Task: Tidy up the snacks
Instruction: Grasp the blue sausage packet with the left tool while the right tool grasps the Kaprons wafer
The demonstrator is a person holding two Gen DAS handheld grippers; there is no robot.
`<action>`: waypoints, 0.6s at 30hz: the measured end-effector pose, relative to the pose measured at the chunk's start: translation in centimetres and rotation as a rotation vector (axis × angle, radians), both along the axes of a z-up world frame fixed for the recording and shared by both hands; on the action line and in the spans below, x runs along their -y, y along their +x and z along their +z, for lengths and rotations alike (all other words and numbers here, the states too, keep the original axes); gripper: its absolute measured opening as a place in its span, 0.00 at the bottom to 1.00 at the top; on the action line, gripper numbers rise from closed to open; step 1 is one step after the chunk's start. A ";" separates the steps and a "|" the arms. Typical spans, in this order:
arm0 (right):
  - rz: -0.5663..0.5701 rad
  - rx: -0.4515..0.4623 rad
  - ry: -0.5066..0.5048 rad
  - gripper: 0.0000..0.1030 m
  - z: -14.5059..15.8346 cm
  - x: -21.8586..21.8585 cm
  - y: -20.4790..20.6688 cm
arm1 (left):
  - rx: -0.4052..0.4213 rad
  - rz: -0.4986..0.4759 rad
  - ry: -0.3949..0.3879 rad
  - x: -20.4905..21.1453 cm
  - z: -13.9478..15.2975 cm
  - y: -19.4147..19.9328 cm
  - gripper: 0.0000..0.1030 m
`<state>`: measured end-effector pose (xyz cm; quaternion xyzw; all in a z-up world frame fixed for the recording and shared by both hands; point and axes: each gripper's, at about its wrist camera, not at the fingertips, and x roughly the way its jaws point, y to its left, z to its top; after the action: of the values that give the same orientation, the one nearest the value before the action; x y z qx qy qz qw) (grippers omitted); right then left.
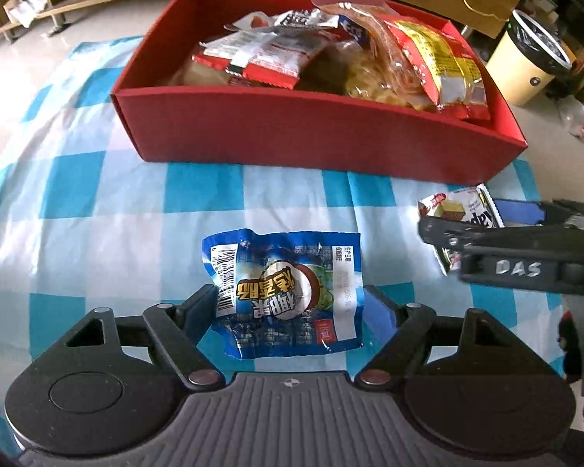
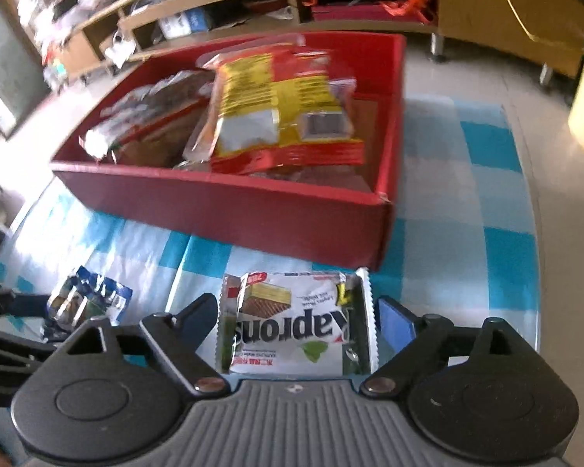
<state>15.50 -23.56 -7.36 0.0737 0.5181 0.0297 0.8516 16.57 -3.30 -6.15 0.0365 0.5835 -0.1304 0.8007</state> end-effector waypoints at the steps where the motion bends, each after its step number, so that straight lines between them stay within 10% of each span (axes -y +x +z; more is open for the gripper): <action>1: 0.009 0.001 -0.022 0.87 -0.1 -0.5 0.0 | -0.003 -0.001 0.003 0.0 -0.2 0.1 0.82; 10: 0.088 0.001 -0.126 0.97 -1.0 -2.7 -0.4 | 0.017 -0.018 0.042 0.0 -1.3 -0.3 0.82; 13: 0.062 0.016 -0.124 0.64 -0.3 -2.4 -0.8 | 0.013 -0.021 0.039 -0.3 -1.1 -0.6 0.82; 18: 0.034 0.043 -0.094 0.55 1.1 -2.4 -1.9 | 0.022 -0.034 0.020 0.3 -0.3 -1.1 0.82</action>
<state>13.65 -21.11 -6.23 0.0241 0.5017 0.0215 0.8644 15.50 -3.57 -6.48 0.0561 0.5751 -0.1377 0.8045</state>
